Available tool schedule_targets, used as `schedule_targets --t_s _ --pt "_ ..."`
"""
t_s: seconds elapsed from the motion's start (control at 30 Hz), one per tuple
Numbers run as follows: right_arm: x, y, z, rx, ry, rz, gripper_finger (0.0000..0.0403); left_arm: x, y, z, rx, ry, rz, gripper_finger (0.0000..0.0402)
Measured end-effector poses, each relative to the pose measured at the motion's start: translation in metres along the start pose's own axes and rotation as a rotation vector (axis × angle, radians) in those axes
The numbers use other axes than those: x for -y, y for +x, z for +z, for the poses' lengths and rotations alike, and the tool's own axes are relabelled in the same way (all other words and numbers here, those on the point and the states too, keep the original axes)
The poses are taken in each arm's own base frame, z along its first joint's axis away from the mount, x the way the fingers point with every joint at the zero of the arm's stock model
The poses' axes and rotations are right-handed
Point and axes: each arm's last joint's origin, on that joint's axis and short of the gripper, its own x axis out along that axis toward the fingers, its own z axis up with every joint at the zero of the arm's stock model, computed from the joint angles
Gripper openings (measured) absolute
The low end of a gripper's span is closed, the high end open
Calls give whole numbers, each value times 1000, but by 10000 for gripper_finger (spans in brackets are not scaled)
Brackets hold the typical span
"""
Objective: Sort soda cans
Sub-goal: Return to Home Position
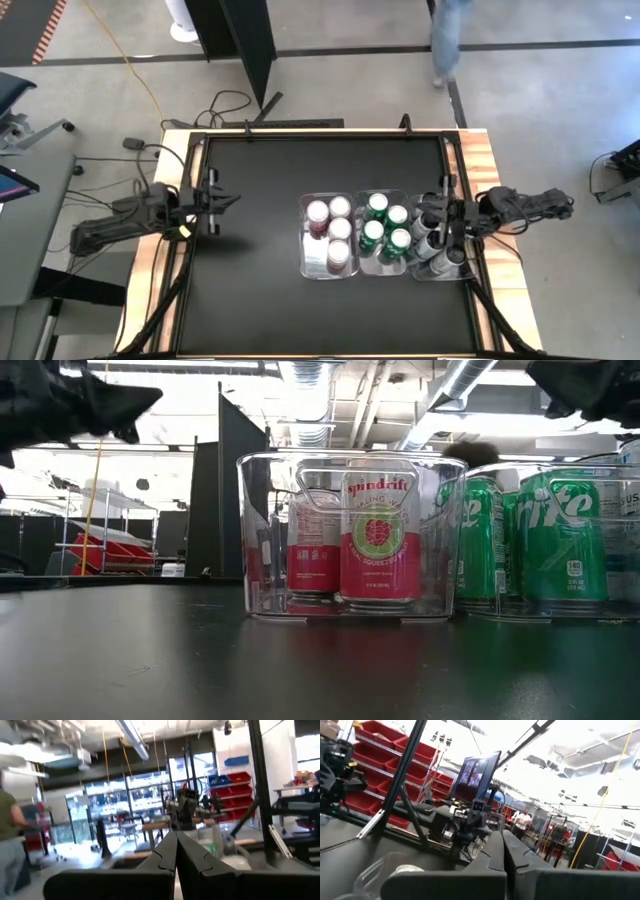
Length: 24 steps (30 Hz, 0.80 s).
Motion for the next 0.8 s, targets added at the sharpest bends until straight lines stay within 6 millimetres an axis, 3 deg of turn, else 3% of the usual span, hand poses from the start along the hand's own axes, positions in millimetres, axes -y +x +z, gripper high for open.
schedule_targets --t_s 0.13,0.8 --pt "-6 -1 -13 43 -14 -17 0 0 2 -6 32 -5 8 0" --pt "-10 -1 -17 17 -24 54 0 5 -1 -7 80 -14 -31 0"
